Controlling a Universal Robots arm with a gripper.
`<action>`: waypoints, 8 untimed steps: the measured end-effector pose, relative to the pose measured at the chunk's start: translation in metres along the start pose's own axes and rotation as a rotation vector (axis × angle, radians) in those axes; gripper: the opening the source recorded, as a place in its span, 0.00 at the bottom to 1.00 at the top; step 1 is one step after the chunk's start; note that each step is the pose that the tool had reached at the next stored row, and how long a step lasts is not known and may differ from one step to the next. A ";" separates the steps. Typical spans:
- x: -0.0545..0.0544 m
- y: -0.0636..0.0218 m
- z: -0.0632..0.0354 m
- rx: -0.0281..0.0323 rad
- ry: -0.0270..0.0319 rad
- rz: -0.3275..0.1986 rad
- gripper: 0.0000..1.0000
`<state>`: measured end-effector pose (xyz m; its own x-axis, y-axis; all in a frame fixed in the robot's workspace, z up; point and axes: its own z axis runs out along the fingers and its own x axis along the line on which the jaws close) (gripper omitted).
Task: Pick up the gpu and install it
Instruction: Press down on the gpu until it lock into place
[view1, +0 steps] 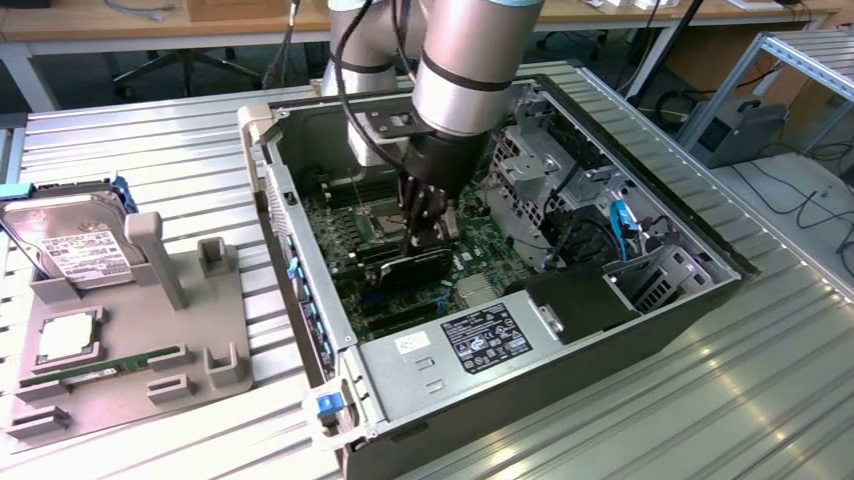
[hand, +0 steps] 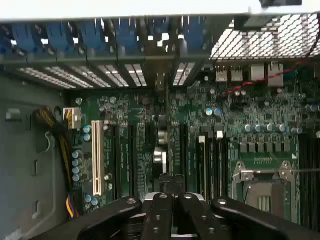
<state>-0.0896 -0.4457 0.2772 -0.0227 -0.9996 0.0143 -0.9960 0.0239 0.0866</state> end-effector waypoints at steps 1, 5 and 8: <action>0.000 -0.0099 -0.0009 -0.0030 0.0002 0.000 0.11; 0.000 -0.0190 -0.0036 -0.0050 0.0004 0.000 0.11; -0.001 -0.0242 -0.0063 -0.0064 0.0001 0.000 0.11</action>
<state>-0.0650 -0.4457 0.2814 -0.0226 -0.9996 0.0143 -0.9954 0.0238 0.0929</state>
